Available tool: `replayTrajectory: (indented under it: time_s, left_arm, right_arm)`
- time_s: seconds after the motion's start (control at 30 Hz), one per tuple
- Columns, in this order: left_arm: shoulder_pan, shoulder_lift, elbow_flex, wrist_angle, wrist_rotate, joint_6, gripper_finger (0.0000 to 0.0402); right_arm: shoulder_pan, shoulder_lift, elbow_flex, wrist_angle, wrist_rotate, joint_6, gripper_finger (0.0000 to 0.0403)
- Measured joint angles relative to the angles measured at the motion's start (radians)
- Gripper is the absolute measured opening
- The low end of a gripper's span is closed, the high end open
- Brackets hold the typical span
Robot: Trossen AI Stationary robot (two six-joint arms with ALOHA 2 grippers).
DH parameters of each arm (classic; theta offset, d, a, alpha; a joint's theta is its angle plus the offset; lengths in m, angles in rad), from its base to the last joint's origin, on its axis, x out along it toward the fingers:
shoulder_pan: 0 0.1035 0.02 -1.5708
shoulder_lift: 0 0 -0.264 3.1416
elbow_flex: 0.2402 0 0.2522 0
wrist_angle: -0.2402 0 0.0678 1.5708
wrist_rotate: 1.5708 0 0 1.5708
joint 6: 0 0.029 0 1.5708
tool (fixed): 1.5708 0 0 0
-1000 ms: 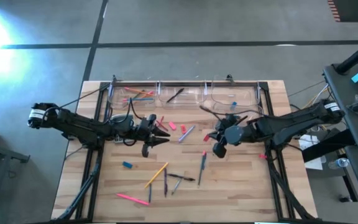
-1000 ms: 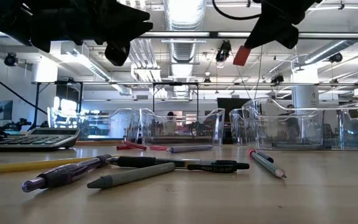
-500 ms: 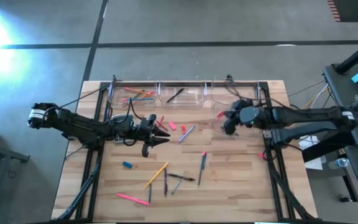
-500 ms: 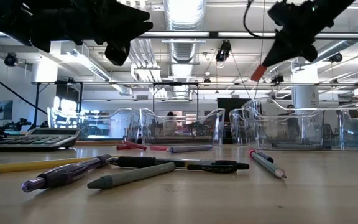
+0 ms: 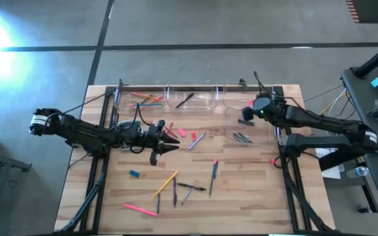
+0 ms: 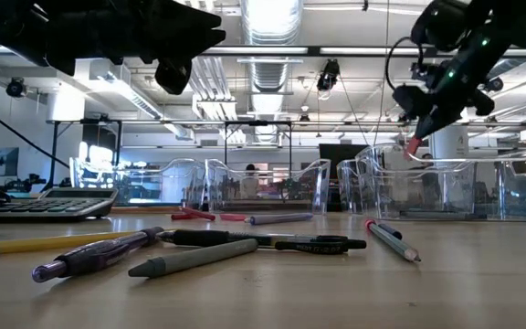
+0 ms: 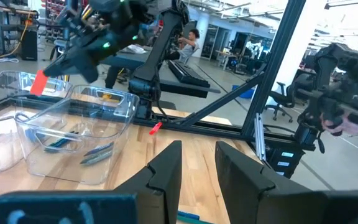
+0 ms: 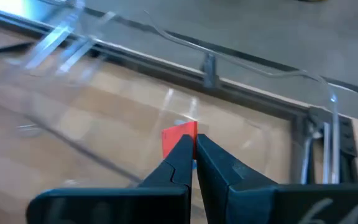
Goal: Sort crayons/erasers/pens/pencils in bins
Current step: Put the orange eraser into the top right transparent bin, then put the red crayon into the bottom transparent bin
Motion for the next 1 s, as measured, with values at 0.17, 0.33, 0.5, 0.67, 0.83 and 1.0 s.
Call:
replayTrajectory:
  time_s: [0.17, 0.33, 0.5, 0.67, 0.83, 1.0]
  left_arm:
    - [0.0, 0.0, -0.002, -0.002, 0.0, -0.001, 0.0083]
    - [0.0, 0.0, -0.003, -0.001, -0.001, -0.001, 0.0083]
    - [0.0, 0.0, -0.003, -0.001, -0.002, -0.001, 0.0083]
    - [0.0, 0.0, -0.003, -0.001, -0.002, -0.001, 0.0083]
    - [0.0, 0.0, -0.004, -0.002, -0.003, -0.001, 0.0083]
    - [0.0, 0.0, -0.004, -0.001, -0.006, 0.0, 0.0083]
  right_arm:
    - [-0.062, 0.059, 0.0, 0.005, -0.002, -0.019, 0.0017]
    - [-0.079, 0.089, 0.0, 0.005, -0.02, -0.04, 0.0063]
    - [-0.079, 0.08, 0.0, 0.005, -0.021, -0.04, 0.0129]
    - [-0.078, 0.033, 0.0, 0.007, -0.105, -0.066, 0.0189]
    - [-0.002, -0.055, -0.001, 0.021, -0.314, -0.103, 0.0206]
    - [0.206, -0.134, -0.052, 0.042, -0.291, -0.039, 0.0195]
